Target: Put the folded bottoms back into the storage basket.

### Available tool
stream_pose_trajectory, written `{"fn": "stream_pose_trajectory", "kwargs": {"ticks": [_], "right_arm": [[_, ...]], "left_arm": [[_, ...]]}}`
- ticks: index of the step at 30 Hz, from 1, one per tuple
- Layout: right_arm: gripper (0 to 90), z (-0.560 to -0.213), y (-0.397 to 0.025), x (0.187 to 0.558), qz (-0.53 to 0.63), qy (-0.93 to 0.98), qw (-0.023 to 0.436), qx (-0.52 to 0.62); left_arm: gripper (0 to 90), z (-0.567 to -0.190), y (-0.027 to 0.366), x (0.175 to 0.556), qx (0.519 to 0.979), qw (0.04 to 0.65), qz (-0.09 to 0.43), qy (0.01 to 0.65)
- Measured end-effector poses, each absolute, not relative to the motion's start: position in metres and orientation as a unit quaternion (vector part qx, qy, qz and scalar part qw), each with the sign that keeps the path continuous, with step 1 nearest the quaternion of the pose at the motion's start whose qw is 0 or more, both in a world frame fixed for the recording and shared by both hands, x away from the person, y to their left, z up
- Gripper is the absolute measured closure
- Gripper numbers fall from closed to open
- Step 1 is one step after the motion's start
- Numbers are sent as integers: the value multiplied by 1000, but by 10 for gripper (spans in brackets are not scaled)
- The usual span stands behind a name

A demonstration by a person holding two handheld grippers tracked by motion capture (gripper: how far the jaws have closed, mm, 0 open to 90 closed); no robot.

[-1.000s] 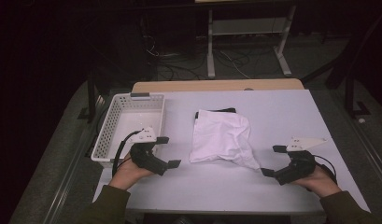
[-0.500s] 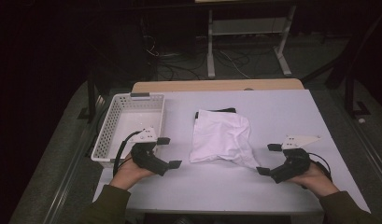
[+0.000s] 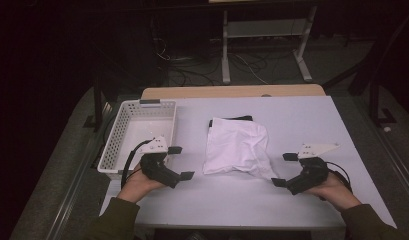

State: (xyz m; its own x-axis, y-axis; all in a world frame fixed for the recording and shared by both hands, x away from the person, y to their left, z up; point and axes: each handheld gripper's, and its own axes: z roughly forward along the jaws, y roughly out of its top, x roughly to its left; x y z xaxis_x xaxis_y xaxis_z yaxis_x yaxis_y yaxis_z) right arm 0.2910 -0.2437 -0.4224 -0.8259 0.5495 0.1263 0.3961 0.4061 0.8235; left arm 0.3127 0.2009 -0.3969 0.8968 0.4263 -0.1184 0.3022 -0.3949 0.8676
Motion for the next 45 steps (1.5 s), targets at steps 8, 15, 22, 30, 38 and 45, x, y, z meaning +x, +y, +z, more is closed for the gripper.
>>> {"fn": "stream_pose_trajectory", "kwargs": {"ticks": [8,15,22,30,38,45], "right_arm": [[0,-422,-242,292,467,835,82,281],[0,-421,-240,292,467,836,84,276],[0,-422,-236,294,465,838,82,271],[0,-422,-232,296,464,840,81,268],[0,-422,-232,297,465,839,81,269],[0,-422,-229,299,465,840,81,267]], "left_arm": [[3,-400,202,315,834,503,61,219],[2,-402,202,314,836,501,59,217],[3,-403,202,314,837,499,58,216],[3,-404,202,314,838,498,57,215],[3,-404,201,314,839,497,57,214],[3,-404,202,314,839,497,56,214]]}}
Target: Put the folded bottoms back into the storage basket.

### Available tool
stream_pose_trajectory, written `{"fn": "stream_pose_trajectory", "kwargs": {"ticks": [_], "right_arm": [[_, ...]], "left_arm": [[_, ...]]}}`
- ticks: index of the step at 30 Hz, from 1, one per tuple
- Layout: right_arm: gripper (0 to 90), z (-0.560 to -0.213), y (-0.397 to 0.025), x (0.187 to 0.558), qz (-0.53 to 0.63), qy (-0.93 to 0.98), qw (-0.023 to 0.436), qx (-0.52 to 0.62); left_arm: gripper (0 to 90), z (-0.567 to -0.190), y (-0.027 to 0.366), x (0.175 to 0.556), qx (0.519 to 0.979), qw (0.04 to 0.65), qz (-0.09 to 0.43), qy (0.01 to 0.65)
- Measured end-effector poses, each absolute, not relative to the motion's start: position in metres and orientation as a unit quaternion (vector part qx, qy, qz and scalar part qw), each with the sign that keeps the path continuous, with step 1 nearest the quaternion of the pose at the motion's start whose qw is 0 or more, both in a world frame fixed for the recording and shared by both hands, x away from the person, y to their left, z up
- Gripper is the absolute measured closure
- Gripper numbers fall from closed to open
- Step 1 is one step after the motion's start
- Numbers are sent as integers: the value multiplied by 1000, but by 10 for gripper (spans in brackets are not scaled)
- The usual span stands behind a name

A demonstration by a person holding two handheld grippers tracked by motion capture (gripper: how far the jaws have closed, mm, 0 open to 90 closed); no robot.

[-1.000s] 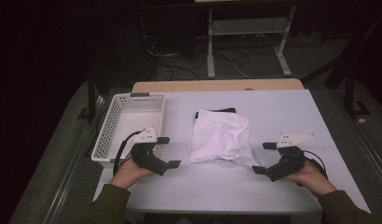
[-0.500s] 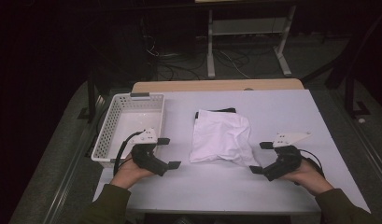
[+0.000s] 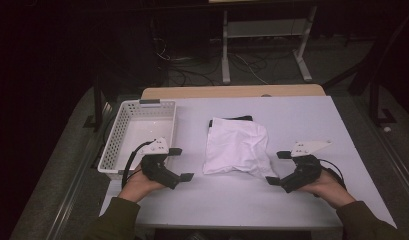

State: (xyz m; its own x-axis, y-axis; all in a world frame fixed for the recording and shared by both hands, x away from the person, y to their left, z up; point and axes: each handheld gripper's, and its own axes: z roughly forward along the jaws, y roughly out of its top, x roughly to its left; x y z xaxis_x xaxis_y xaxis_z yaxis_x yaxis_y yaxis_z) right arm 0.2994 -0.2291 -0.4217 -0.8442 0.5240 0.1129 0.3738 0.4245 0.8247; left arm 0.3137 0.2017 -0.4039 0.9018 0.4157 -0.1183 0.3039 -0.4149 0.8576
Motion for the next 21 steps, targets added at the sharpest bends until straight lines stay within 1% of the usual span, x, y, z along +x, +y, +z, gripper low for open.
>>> {"fn": "stream_pose_trajectory", "kwargs": {"ticks": [21], "right_arm": [[0,-420,-222,307,469,839,77,267]], "left_arm": [[3,-404,202,314,838,498,55,217]]}}
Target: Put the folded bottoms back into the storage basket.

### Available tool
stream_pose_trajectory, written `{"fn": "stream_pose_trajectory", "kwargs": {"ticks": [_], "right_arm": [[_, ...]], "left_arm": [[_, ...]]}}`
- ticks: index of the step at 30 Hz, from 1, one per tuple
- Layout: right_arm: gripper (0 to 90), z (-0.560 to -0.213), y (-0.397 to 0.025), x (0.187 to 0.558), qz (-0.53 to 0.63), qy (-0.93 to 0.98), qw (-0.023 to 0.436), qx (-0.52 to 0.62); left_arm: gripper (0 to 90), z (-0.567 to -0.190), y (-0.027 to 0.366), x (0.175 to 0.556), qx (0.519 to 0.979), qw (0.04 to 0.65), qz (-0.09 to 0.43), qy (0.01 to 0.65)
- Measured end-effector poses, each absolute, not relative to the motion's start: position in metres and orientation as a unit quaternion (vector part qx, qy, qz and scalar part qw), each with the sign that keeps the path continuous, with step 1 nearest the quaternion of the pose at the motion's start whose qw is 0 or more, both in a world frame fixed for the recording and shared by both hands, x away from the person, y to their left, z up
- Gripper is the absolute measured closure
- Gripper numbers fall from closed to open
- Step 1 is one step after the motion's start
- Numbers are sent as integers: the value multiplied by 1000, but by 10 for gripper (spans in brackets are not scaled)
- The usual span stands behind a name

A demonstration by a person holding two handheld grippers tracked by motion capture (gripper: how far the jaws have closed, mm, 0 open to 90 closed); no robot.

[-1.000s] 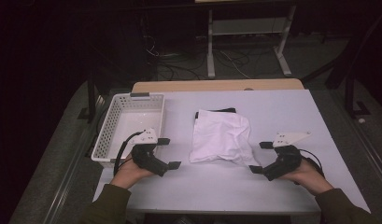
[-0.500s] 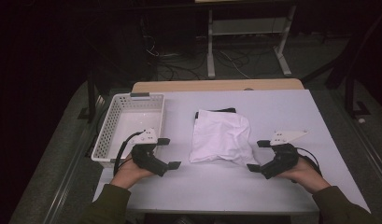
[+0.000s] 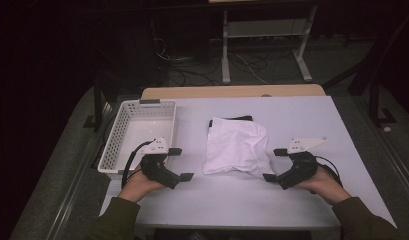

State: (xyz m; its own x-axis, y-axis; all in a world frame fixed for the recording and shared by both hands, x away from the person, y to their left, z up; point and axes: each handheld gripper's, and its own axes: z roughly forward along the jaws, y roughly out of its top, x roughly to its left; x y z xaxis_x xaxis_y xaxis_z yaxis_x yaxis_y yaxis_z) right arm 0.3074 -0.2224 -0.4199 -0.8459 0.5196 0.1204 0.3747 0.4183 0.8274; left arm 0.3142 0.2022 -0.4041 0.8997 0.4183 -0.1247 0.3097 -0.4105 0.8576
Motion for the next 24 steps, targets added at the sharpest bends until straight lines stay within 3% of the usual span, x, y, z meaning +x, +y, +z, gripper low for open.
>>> {"fn": "stream_pose_trajectory", "kwargs": {"ticks": [24], "right_arm": [[0,-417,-210,323,459,846,64,264]], "left_arm": [[3,-404,202,315,837,499,53,219]]}}
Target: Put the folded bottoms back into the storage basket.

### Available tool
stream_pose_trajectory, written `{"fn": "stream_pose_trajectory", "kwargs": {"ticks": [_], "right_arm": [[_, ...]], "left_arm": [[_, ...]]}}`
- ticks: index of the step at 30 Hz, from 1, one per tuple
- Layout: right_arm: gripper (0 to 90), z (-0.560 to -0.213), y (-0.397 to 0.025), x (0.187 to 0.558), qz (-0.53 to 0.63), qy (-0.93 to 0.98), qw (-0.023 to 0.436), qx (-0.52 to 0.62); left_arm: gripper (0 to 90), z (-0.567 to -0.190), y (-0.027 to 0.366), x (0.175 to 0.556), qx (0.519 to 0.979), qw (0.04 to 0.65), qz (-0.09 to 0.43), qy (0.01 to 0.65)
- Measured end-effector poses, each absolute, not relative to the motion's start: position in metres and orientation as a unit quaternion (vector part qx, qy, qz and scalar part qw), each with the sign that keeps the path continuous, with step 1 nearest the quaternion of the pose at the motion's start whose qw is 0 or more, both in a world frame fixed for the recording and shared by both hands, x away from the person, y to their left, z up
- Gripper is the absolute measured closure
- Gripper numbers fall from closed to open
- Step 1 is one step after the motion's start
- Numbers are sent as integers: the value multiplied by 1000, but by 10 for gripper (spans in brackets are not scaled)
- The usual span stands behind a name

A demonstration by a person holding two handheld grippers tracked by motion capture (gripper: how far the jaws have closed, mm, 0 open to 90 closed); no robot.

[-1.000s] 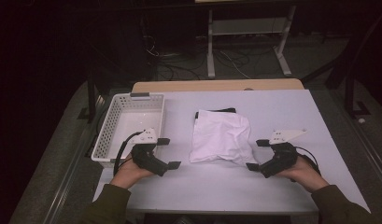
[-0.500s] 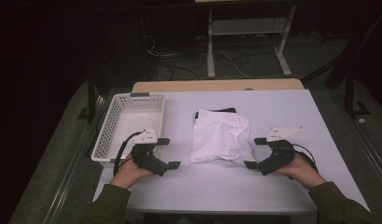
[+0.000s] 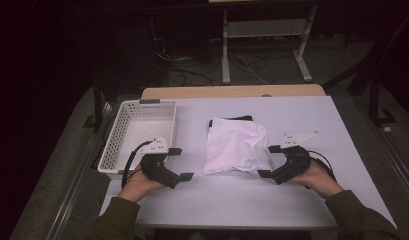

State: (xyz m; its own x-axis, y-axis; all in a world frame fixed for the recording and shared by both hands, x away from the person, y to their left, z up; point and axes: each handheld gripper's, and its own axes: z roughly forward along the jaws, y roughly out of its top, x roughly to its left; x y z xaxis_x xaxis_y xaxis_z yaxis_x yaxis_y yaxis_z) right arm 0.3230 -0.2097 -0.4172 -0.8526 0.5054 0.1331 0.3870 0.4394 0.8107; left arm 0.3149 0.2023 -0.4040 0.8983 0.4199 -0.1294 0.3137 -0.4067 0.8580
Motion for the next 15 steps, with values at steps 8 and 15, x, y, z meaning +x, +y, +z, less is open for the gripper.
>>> {"fn": "stream_pose_trajectory", "kwargs": {"ticks": [8,15], "right_arm": [[0,-417,-205,331,455,847,63,268],[24,-420,-198,338,448,853,56,263]], "left_arm": [[3,-404,202,315,838,497,54,220],[3,-404,202,315,837,497,53,220]]}}
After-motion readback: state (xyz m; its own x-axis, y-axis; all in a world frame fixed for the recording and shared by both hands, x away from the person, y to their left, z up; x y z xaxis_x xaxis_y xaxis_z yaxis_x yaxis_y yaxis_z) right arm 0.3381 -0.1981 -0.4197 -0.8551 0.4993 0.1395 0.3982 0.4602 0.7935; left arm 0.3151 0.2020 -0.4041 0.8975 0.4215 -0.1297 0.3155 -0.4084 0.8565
